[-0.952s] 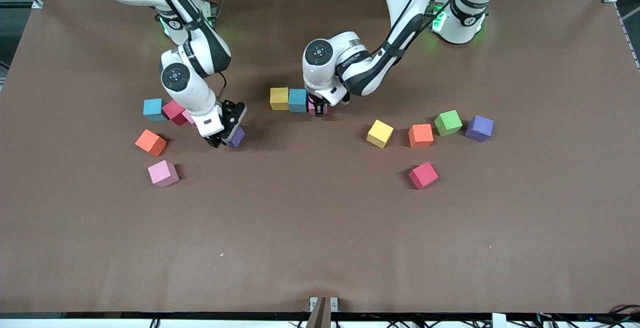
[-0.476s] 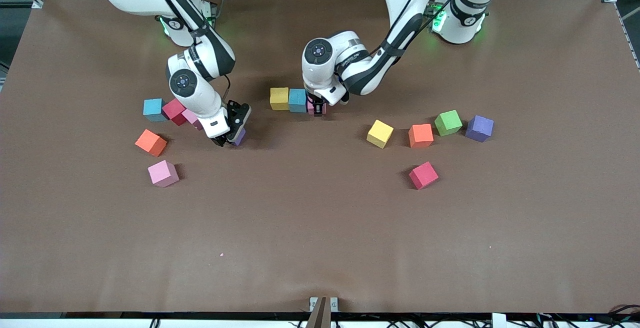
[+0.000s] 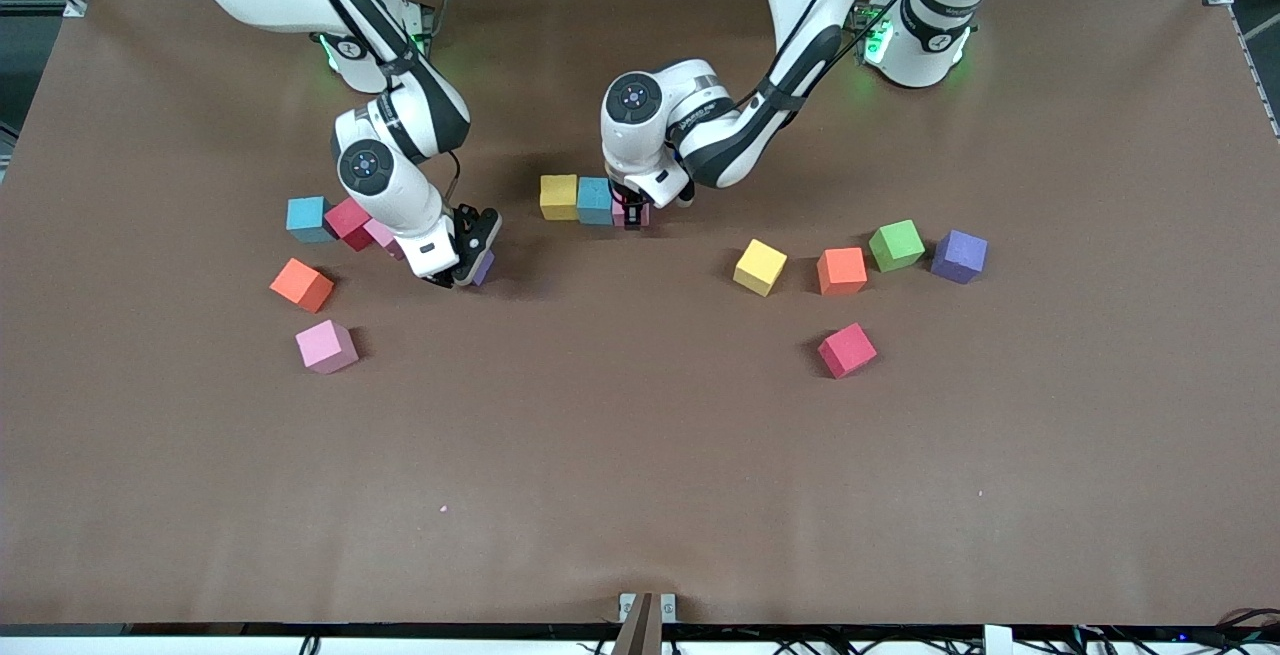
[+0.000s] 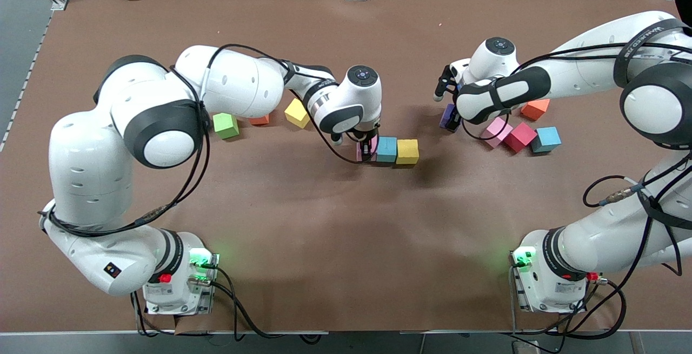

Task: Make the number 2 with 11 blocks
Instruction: 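Place the pink cube beside cyan with the left gripper while right lifts purple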

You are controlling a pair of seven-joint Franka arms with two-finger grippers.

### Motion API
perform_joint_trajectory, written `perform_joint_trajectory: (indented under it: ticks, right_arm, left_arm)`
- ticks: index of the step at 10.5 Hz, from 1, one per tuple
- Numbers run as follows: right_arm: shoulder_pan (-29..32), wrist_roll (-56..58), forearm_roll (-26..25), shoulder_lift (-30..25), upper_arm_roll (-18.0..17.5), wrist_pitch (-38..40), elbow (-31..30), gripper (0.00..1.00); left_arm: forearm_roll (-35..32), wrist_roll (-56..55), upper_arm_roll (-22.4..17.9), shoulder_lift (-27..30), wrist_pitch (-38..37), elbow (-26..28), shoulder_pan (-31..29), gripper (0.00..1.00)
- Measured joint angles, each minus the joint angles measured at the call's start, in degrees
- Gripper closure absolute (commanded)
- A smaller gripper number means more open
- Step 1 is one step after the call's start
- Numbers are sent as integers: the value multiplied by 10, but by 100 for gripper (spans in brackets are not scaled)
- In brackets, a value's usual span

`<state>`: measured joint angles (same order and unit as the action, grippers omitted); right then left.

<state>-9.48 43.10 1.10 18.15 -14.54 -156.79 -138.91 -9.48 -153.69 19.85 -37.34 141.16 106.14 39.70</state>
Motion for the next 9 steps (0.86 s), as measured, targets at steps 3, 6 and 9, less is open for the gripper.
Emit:
perform_joint_trajectory:
  ticks: [3, 6, 9]
  right_arm:
    - [1, 0, 0, -30, 9, 41, 21, 68]
    - [10, -1, 1, -52, 11, 72, 44, 69]
    - [10, -72, 3, -52, 9, 73, 62, 69]
  left_arm:
    - [-3, 0, 0, 0, 0, 0, 0, 0]
    - [-4, 0, 0, -2, 0, -1, 3, 0]
    - [-5, 0, 1, 15, -27, -13, 5, 0]
